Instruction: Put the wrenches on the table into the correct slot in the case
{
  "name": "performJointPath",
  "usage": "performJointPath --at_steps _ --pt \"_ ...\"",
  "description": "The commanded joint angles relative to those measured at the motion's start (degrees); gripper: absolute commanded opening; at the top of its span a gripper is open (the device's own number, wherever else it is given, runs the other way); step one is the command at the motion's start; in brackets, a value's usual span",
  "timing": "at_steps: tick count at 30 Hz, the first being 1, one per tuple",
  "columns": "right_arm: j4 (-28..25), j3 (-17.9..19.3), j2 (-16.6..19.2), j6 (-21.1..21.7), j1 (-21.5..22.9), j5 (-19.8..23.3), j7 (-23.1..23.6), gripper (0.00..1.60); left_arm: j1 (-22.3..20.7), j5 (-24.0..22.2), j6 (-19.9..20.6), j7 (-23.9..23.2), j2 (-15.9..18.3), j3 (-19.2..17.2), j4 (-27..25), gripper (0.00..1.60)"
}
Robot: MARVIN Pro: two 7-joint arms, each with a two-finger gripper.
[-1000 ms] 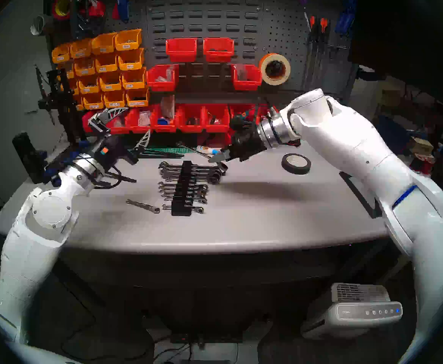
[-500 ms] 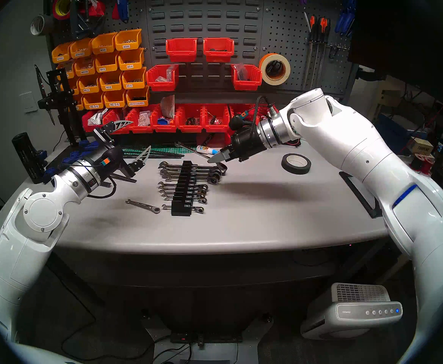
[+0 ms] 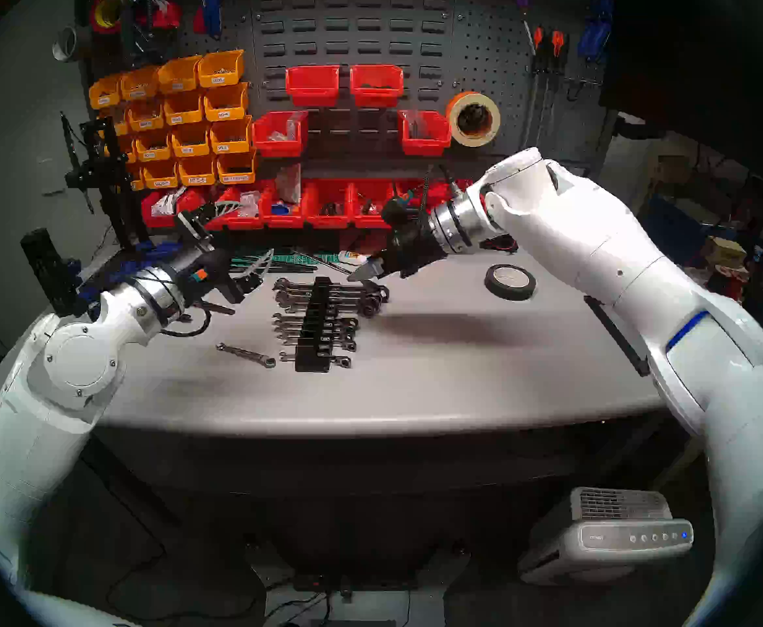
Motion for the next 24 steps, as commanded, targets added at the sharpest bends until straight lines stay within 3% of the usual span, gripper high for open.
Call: performJointPath --at_steps 1,10,24 --pt "-0.25 0.54 -0.97 0.2 3.57 0.28 2.72 0.0 -5.28 3.11 2.4 0.79 -0.71 2.09 -0.56 1.6" --pt "-0.57 -0.44 -1.82 0.64 4.6 0.4 2.15 0.0 -7.22 8.74 4.23 0.93 -0.22 5.38 1.11 1.6" --pt "-1.39 -1.53 -3.27 1.37 6.81 0.59 1.7 0.0 -8.07 11.92 5.35 1.02 -0.61 6.84 2.37 1.6"
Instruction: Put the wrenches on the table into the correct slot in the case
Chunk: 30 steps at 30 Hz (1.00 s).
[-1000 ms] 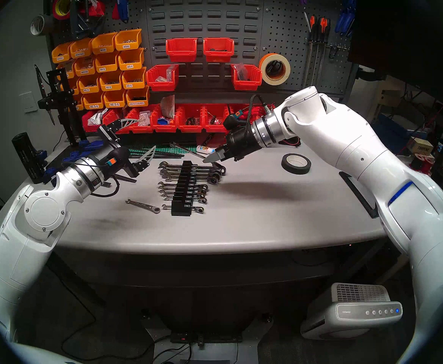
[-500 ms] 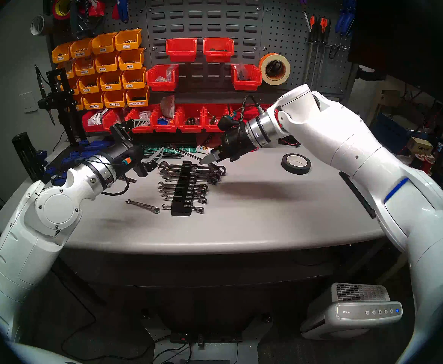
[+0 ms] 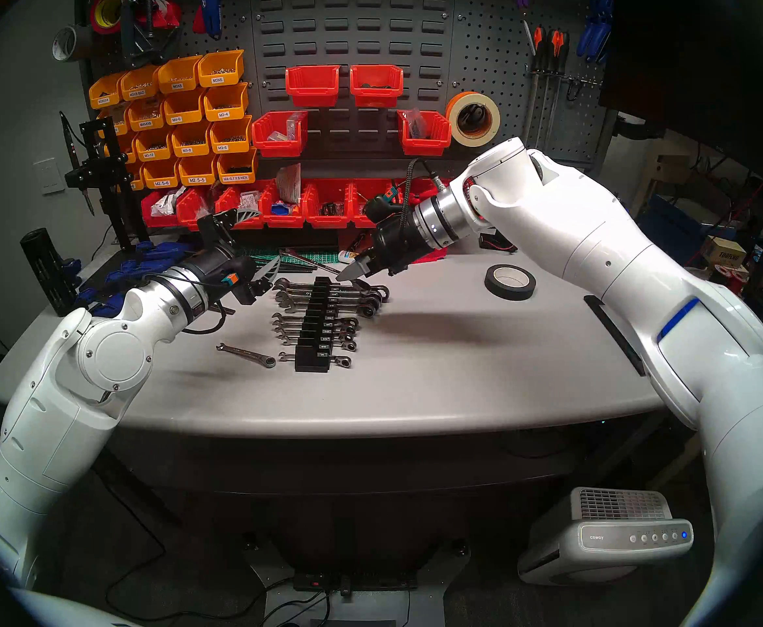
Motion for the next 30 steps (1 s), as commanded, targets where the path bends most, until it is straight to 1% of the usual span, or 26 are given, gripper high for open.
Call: performJointPath --at_steps 1,8,19,20,21,22,23,24,25,26,27,28,29,30 --pt "-1.29 0.95 -1.05 0.16 4.17 0.45 2.91 0.0 -2.58 1.51 -0.31 0.85 -0.01 0.09 -0.66 1.6" --pt "-1.41 0.47 -1.27 0.47 4.91 0.54 2.91 0.0 -2.3 2.3 -0.12 0.82 -0.27 0.63 -0.83 1.6" --pt "0.32 -1.17 -3.55 0.39 6.23 0.65 3.0 0.0 -2.74 3.91 0.14 0.63 -1.05 1.56 -0.66 1.6" --pt "0.53 -1.5 -3.71 0.63 6.48 0.55 3.17 0.0 -2.79 3.96 0.24 0.55 -1.13 1.58 -0.65 1.52" --pt "0.7 -1.66 -3.82 0.68 6.57 0.57 3.25 0.0 -2.88 4.43 0.23 0.49 -0.96 1.74 -0.66 1.24" --pt "0.93 -1.74 -3.94 0.62 6.58 0.75 3.36 0.0 -2.95 4.52 0.23 0.46 -1.05 1.77 -0.56 1.18" --pt "1.07 -1.87 -4.01 0.62 6.66 0.79 3.43 0.0 -3.02 4.49 0.24 0.47 -1.21 1.78 -0.45 1.07" --pt "1.22 -2.15 -4.09 0.51 6.8 0.71 3.51 0.0 -3.12 4.64 0.21 0.46 -1.3 1.87 -0.31 1.04" --pt "1.44 -2.29 -4.22 0.49 6.84 0.82 3.55 0.0 -3.21 4.77 0.16 0.47 -1.4 1.94 -0.17 0.92" --pt "1.58 -2.47 -4.32 0.44 6.9 0.82 3.58 0.0 -3.29 4.81 0.23 0.3 -1.44 2.01 -0.09 1.04" --pt "1.92 -2.7 -4.49 0.5 6.98 0.92 3.79 0.0 -3.33 4.91 0.26 0.23 -1.51 2.07 -0.03 1.01" --pt "2.11 -2.9 -4.6 0.43 7.06 0.89 3.82 0.0 -3.35 4.98 0.22 0.24 -1.59 2.11 0.03 1.03" --pt "2.37 -3.14 -4.76 0.26 7.15 0.81 3.8 0.0 -3.4 5.01 0.23 0.2 -1.7 2.17 0.09 1.12" --pt "2.64 -3.33 -4.93 0.24 7.26 0.87 3.89 0.0 -3.47 5.09 0.2 0.18 -1.8 2.24 0.16 1.16"
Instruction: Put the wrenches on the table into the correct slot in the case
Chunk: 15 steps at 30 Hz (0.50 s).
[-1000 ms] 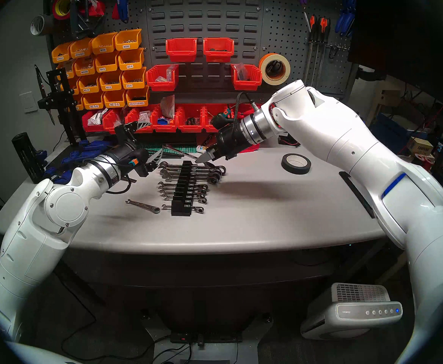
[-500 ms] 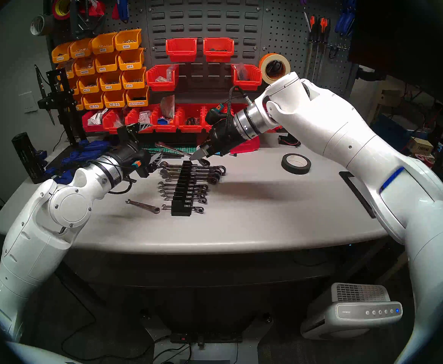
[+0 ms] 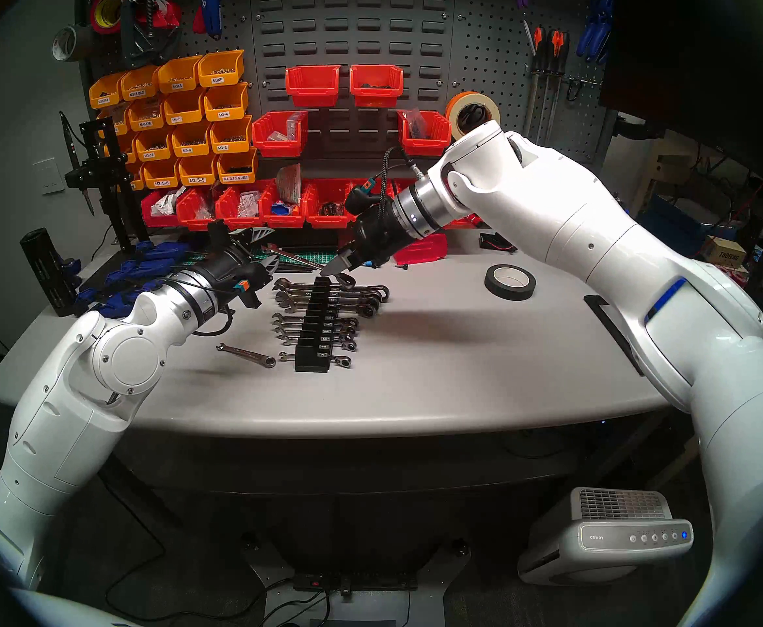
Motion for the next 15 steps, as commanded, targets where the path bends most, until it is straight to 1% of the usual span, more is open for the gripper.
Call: performJointPath --at_steps 1,2,4,6,7,8,9,10,12,15 --pt "0.89 0.11 -1.54 -0.65 3.38 0.67 4.52 0.0 -2.49 0.43 0.02 0.38 -0.55 -0.21 -0.6 1.16" --pt "1.11 0.0 -1.79 -0.71 3.47 0.73 4.46 0.0 -2.57 0.51 0.01 0.36 -0.65 -0.12 -0.53 1.21" --pt "1.58 -0.27 -2.29 -0.82 3.71 0.79 4.48 0.0 -2.69 0.5 -0.23 0.19 -0.77 0.1 -0.41 1.25" --pt "2.02 -0.65 -2.72 -0.84 4.04 0.73 4.57 0.0 -2.59 0.48 -0.03 -0.01 -0.98 0.22 -0.43 1.18" --pt "2.28 -0.88 -2.96 -0.83 4.24 0.72 4.64 0.0 -2.58 0.63 -0.13 -0.23 -0.83 0.33 -0.39 1.19" --pt "2.46 -1.03 -3.11 -0.81 4.37 0.73 4.71 0.0 -2.52 0.64 -0.14 -0.21 -0.9 0.34 -0.35 1.02" --pt "2.69 -1.17 -3.28 -0.93 4.49 0.75 4.74 0.0 -2.57 0.85 -0.13 -0.58 -0.68 0.47 -0.29 0.96" --pt "2.85 -1.31 -3.38 -0.97 4.6 0.76 4.79 0.0 -2.53 0.92 -0.19 -0.67 -0.63 0.46 -0.22 0.81" --pt "3.17 -1.5 -3.58 -1.01 4.86 0.85 4.84 0.0 -2.53 1.07 -0.31 -0.67 -0.65 0.44 0.02 0.67" --pt "3.46 -1.83 -3.71 -1.05 5.22 0.97 5.05 0.0 -2.68 1.15 -0.45 -0.97 -0.66 0.38 0.3 0.64"
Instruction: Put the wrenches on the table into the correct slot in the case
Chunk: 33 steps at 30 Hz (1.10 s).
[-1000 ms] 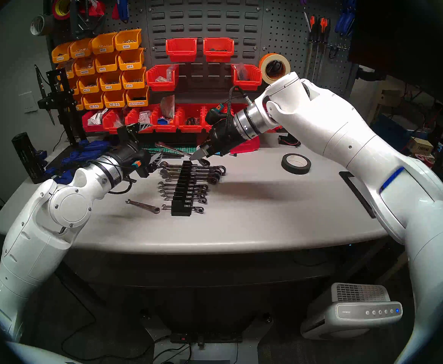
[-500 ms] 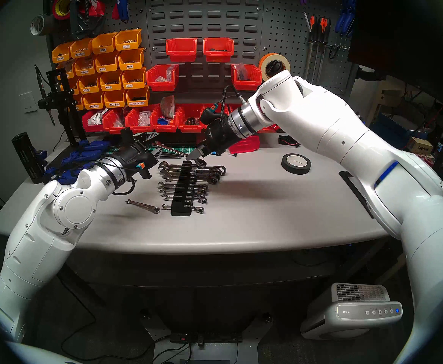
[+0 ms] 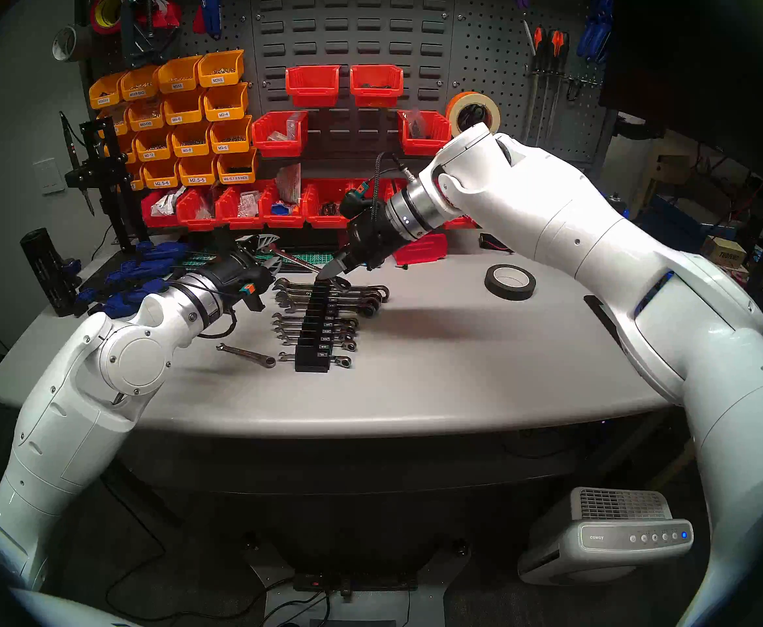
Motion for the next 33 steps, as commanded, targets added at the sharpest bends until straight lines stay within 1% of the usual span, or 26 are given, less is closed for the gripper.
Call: performJointPath --at_steps 1,3,5,7,8,9,10,11,12,20,23,30,33 --pt "0.1 0.68 -1.15 -0.41 3.67 0.87 4.42 0.0 -2.14 0.02 -0.18 0.0 -0.03 -0.71 -0.56 0.64" --pt "0.25 0.41 -1.17 -0.41 3.88 0.99 4.58 0.0 -2.23 0.21 -0.26 -0.19 -0.01 -0.71 -0.38 0.68" --pt "0.27 0.27 -1.13 -0.51 3.97 1.07 4.62 0.0 -2.23 0.16 -0.49 -0.24 -0.03 -0.74 -0.25 0.65" --pt "0.31 0.12 -1.1 -0.66 4.07 1.23 4.64 0.0 -2.15 0.0 -0.54 -0.21 -0.29 -0.84 -0.22 0.51" --pt "0.33 0.05 -1.09 -0.68 4.13 1.28 4.66 0.0 -2.18 0.11 -0.64 -0.33 -0.19 -0.78 -0.23 0.39" --pt "0.34 0.03 -1.08 -0.7 4.14 1.43 4.71 0.0 -2.09 0.03 -0.76 -0.21 -0.32 -0.81 -0.23 0.34" --pt "0.37 -0.04 -1.11 -0.59 4.17 1.64 4.88 0.0 -2.02 -0.03 -0.76 -0.32 -0.38 -0.83 -0.28 0.15" --pt "0.3 -0.18 -1.1 -0.64 4.2 1.66 4.9 0.0 -1.96 0.02 -0.79 -0.59 -0.25 -0.81 -0.38 0.13" --pt "0.27 -0.29 -1.1 -0.66 4.21 1.73 4.94 0.0 -1.88 0.05 -0.86 -0.57 -0.28 -0.84 -0.42 0.0" --pt "0.42 -0.88 -1.21 -0.76 4.32 2.55 5.08 0.0 -1.63 0.03 -1.13 -0.42 -0.65 -0.91 -0.78 0.0" --pt "0.57 -1.09 -1.37 -0.56 4.42 2.94 5.16 0.0 -1.34 -0.71 -1.31 -0.59 -0.72 -1.25 -1.09 0.0" --pt "1.07 -1.75 -1.57 -0.75 4.48 3.44 4.98 0.0 -1.56 -2.03 -1.66 -1.99 -0.41 -1.72 -1.63 0.0" --pt "1.39 -1.96 -1.7 -0.55 4.5 3.82 5.0 0.0 -1.5 -3.08 -0.66 -3.22 -0.57 -2.16 -2.36 0.0"
